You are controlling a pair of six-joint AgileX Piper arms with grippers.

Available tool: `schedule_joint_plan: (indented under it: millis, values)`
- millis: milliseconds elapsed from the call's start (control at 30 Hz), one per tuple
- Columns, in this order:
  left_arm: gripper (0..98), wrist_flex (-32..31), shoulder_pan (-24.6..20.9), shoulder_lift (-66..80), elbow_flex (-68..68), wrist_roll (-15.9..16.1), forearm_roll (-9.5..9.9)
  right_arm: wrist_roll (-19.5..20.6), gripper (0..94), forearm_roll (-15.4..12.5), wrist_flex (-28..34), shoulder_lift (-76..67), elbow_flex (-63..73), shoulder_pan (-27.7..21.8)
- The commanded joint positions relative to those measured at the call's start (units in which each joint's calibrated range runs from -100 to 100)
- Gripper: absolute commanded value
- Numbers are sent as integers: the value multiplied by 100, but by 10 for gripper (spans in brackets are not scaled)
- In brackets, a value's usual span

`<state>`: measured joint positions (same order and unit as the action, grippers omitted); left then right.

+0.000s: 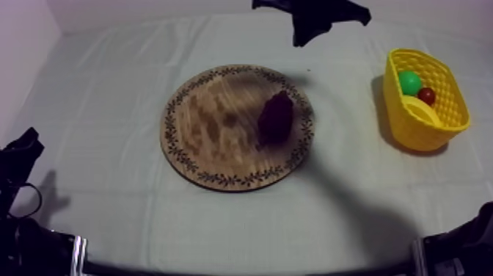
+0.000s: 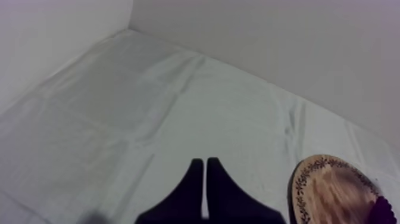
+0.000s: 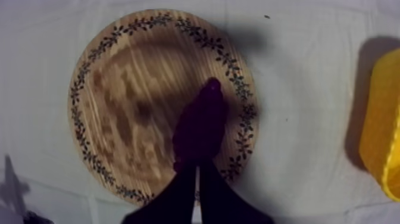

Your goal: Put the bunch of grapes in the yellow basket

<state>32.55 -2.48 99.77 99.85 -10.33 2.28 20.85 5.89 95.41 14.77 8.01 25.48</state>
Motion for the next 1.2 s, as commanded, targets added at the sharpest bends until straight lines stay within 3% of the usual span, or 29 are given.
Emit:
schedule_joint_plan:
  millis: [0, 167, 300, 400, 700, 1167]
  values:
    - [0, 3, -1, -3, 4, 0, -1, 135, 43, -60, 98, 155, 135, -34]
    - [0, 3, -1, -3, 4, 0, -1, -60, 278, -339, 189, 198, 239, -136]
    - [0, 3, -1, -3, 4, 0, -1, -556, 546, -647, 211, 171, 167, -270]
    - [0, 3, -1, -3, 4, 0, -1, -748, 650, -809, 216, 123, 62, -381]
    - [0, 3, -1, -3, 4, 0, -1, -515, 750, -786, 217, -52, -126, -491]
    - [0, 3, -1, -3, 4, 0, -1, -96, 775, -805, 189, -9, -520, -419]
